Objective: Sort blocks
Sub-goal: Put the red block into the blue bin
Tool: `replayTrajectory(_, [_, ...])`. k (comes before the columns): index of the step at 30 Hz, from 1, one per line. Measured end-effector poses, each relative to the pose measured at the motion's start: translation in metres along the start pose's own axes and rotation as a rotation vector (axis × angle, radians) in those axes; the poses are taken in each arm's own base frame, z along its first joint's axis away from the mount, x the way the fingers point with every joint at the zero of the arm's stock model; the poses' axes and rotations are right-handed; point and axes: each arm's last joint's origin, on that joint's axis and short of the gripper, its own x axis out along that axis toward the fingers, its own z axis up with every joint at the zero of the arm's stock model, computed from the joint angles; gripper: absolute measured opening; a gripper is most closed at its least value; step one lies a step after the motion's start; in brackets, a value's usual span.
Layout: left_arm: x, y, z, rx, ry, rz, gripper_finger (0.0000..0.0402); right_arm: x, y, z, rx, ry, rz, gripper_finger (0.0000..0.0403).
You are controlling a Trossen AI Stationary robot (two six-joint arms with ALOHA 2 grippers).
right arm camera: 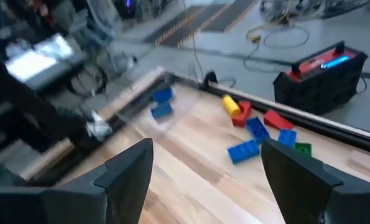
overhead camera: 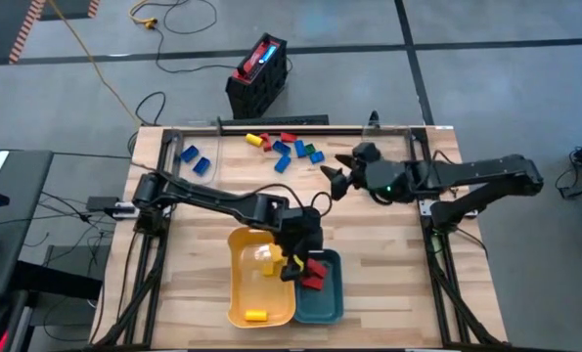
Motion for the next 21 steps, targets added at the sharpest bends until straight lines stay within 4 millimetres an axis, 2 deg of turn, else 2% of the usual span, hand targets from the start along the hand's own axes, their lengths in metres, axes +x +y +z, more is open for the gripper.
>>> replayTrajectory(4, [0.011, 0.009, -0.003, -0.041, 0.024, 0.028, 0.0129, -0.009, 0.011, -0.009, 0.024, -0.037, -0.013, 0.0310])
replayTrajectory(10, [0.012, 0.003, -0.004, 0.002, 0.011, 0.075, 0.0129, -0.018, 0.016, -0.015, 0.011, -0.070, -0.033, 0.0310])
replayTrajectory(14, [0.012, 0.008, -0.004, 0.037, 0.021, 0.079, 0.0139, -0.019, 0.013, -0.014, -0.001, -0.111, -0.092, 0.0310])
replayTrajectory(21, [0.018, -0.001, -0.008, 0.243, 0.018, 0.117, 0.0142, -0.026, -0.006, -0.004, -0.043, -0.176, -0.232, 0.0310])
